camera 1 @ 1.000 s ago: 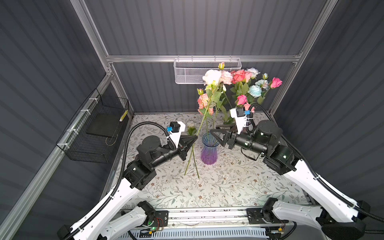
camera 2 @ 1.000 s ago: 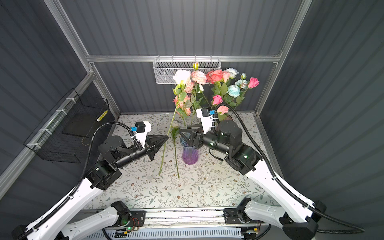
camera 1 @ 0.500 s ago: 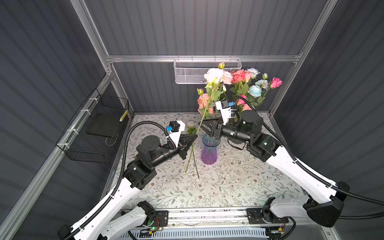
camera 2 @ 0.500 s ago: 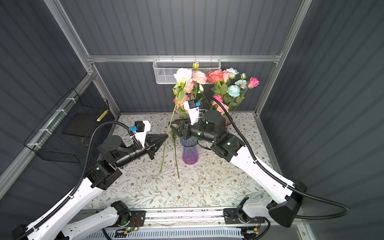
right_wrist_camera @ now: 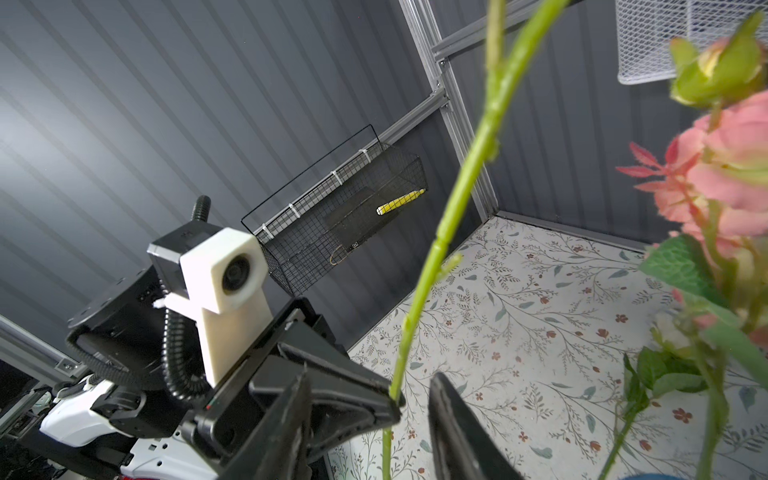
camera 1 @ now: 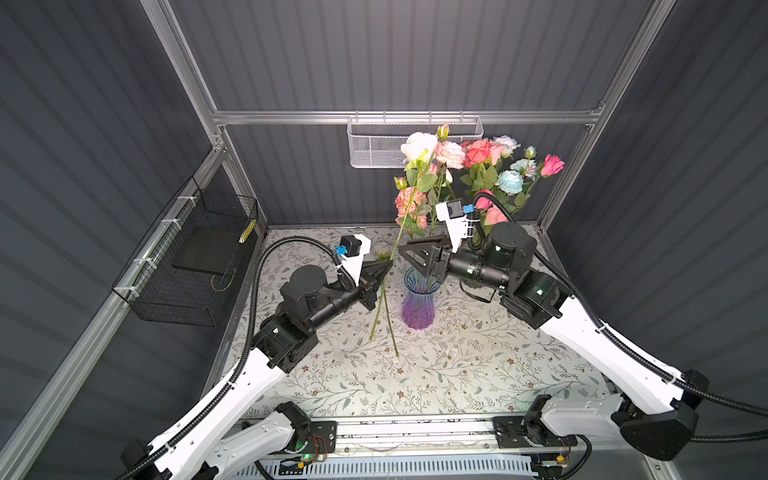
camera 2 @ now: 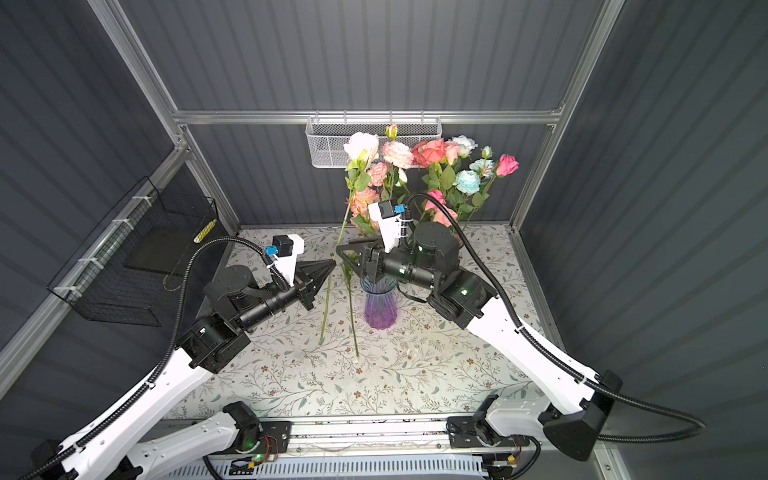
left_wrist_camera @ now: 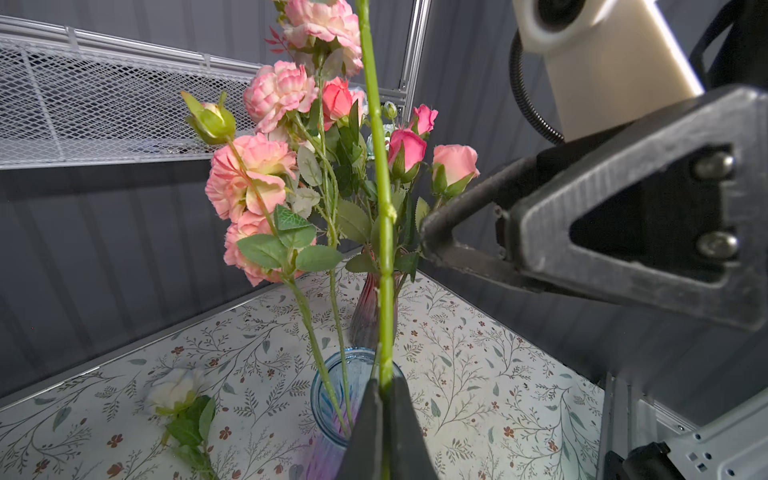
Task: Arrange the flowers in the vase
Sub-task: 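Close the right gripper on the white rose stem while the left gripper holds it, then open the left gripper and withdraw it while the right gripper raises the rose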
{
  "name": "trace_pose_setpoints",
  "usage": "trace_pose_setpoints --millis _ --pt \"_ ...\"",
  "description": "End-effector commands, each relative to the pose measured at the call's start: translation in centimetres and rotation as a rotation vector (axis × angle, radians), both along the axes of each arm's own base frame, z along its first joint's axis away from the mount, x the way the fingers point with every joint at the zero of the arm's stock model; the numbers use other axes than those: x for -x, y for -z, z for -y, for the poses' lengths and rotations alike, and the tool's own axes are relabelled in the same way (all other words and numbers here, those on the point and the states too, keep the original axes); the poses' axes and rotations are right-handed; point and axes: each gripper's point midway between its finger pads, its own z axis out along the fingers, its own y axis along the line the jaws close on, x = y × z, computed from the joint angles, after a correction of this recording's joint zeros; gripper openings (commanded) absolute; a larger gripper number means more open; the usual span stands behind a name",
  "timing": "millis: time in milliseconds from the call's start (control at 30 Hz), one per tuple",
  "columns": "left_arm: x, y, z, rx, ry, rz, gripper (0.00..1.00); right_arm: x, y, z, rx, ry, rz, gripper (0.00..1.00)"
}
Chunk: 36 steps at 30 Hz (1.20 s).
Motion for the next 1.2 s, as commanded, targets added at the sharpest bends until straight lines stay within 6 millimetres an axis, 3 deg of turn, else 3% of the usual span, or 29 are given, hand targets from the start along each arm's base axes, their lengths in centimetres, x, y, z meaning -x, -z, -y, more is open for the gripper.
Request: trace_pose_setpoints --millis 0,167,433,533,567,733,800,1033,1167 --pt "0.5 -1.5 -0.1 0.037 0.014 0.013 0.0 -0.2 -1.3 -0.8 -0.006 -0.019 0.031 0.47" --pt "1.0 -2.1 -0.6 0.038 0.006 0.031 0.0 -1.4 -0.9 -1.6 0.001 0.0 0.01 0.43" --pt "1.4 -1.8 -1.3 0.028 -0.011 0.035 0.0 -2.3 -0.5 -2.6 0.015 0.005 0.002 0.13" --pt "1.3 -1.6 -1.5 0.028 -0.021 0.026 0.0 -2.4 -0.4 -2.6 0.031 0.032 0.022 0.08" --pt "1.2 -1.5 -1.4 0.028 -0.022 0.023 0.04 -2.4 -0.4 -2.6 0.037 0.036 0.032 0.07" --pt "1.5 -1.8 -1.8 0.032 -0.028 0.031 0.65 -2.2 -0.7 -2.2 0.066 0.074 0.082 0.06" --pt "1.6 -2.0 -2.7 0.034 -0.065 0.045 0.79 -2.2 -1.2 -1.6 0.075 0.102 0.111 0.06" --pt "2.1 -0.3 -9.0 0.116 -0.324 0.047 0.9 -3.1 -5.0 2.9 0.133 0.312 0.265 0.06" --pt "2.9 1.5 -10.9 0.12 -0.378 0.02 0.92 -3.7 -7.0 5.6 0.169 0.444 0.345 0.05"
